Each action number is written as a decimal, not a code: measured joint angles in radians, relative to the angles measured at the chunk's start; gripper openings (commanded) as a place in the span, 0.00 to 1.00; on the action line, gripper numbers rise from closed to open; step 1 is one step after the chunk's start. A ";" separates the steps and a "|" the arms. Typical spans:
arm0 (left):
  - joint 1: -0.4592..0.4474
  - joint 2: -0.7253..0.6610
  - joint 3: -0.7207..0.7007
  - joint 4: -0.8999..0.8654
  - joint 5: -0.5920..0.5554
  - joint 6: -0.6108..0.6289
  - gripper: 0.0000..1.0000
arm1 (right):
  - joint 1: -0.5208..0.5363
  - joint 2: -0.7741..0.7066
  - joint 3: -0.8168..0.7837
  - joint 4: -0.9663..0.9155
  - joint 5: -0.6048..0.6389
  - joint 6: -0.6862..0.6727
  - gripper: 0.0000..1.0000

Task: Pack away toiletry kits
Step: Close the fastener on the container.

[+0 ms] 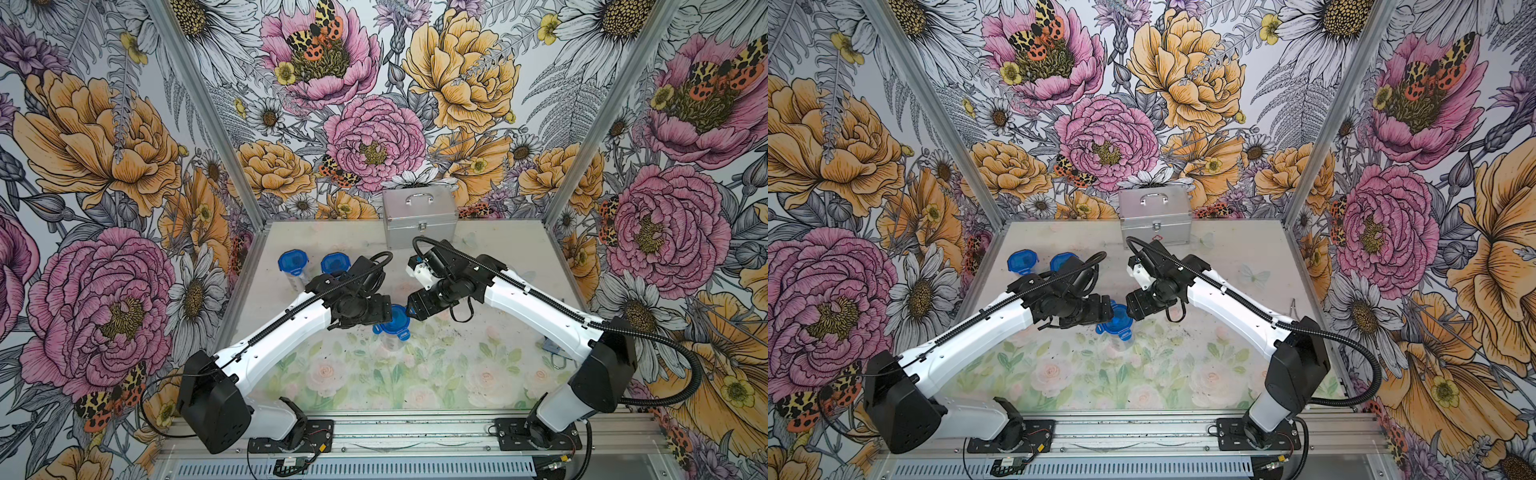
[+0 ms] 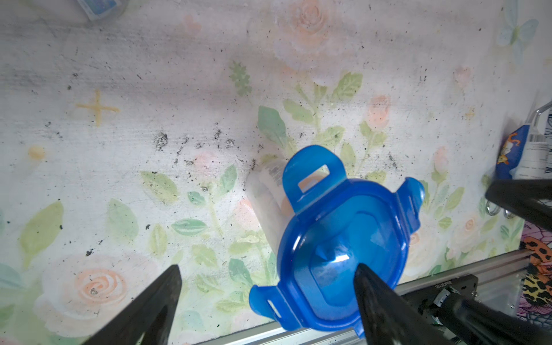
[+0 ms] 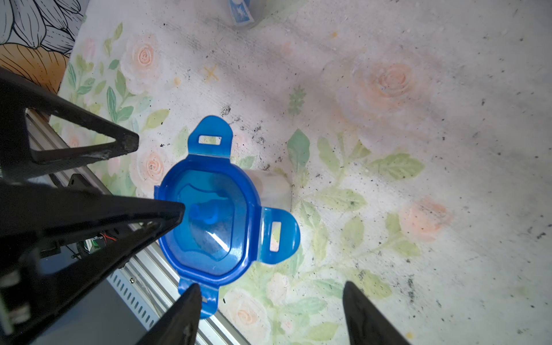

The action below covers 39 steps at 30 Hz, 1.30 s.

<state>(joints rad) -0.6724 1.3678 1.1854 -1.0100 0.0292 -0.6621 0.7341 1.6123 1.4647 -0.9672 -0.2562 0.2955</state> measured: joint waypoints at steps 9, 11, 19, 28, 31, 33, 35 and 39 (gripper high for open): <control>-0.010 0.023 0.000 0.000 0.001 0.000 0.89 | 0.013 0.033 0.007 -0.001 0.000 -0.001 0.65; -0.013 0.023 -0.001 0.001 0.001 -0.001 0.89 | 0.013 0.034 0.013 -0.002 -0.001 -0.001 0.64; -0.019 0.019 -0.011 0.016 0.001 -0.004 0.89 | 0.018 0.072 0.071 -0.003 -0.008 -0.005 0.59; -0.019 0.006 -0.028 0.028 0.002 -0.012 0.88 | 0.022 0.130 0.072 -0.006 -0.031 -0.004 0.50; -0.019 0.000 -0.035 0.034 0.004 -0.015 0.88 | 0.022 0.137 0.072 -0.001 -0.046 -0.004 0.45; -0.018 -0.002 -0.037 0.034 0.005 -0.016 0.87 | 0.022 0.138 0.072 0.000 -0.056 -0.004 0.42; -0.017 -0.003 -0.039 0.036 0.008 -0.016 0.87 | 0.022 0.139 0.072 0.001 -0.065 -0.005 0.39; -0.017 -0.003 -0.039 0.037 0.010 -0.016 0.86 | 0.021 0.146 0.076 0.011 -0.083 -0.005 0.34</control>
<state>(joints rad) -0.6895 1.3643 1.1461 -0.9726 0.0387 -0.6777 0.7551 1.7584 1.5410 -0.9558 -0.3393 0.2909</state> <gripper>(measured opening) 0.862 0.349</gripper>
